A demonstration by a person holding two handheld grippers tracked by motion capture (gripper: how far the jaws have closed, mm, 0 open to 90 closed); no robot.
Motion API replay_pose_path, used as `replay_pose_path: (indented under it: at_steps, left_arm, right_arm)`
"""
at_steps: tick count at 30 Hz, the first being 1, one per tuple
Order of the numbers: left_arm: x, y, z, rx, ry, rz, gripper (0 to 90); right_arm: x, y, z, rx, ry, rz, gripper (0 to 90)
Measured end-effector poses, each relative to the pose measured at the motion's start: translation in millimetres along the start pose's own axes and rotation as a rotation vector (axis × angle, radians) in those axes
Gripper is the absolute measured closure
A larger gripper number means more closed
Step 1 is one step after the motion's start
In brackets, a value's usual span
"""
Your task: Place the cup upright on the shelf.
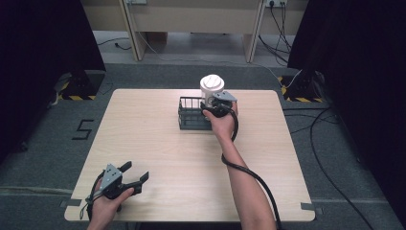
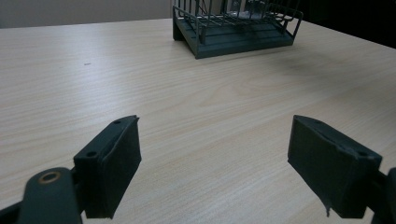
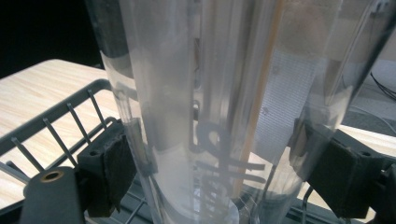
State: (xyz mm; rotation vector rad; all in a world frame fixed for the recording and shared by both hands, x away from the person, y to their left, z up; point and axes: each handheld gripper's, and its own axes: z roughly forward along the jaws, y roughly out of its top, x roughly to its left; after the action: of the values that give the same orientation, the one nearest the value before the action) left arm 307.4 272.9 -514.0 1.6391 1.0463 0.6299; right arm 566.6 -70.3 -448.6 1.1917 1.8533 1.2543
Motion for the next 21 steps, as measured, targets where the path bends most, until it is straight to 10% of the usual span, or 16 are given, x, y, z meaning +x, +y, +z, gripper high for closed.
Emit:
replay_pose_path:
  at_steps: [21]
  left_arm:
    - [-0.6,0.0,0.5,0.002,-0.003,0.001,16.6]
  right_arm:
    - [1.8,0.5,-5.8,-0.014,-0.002,0.014,15.6]
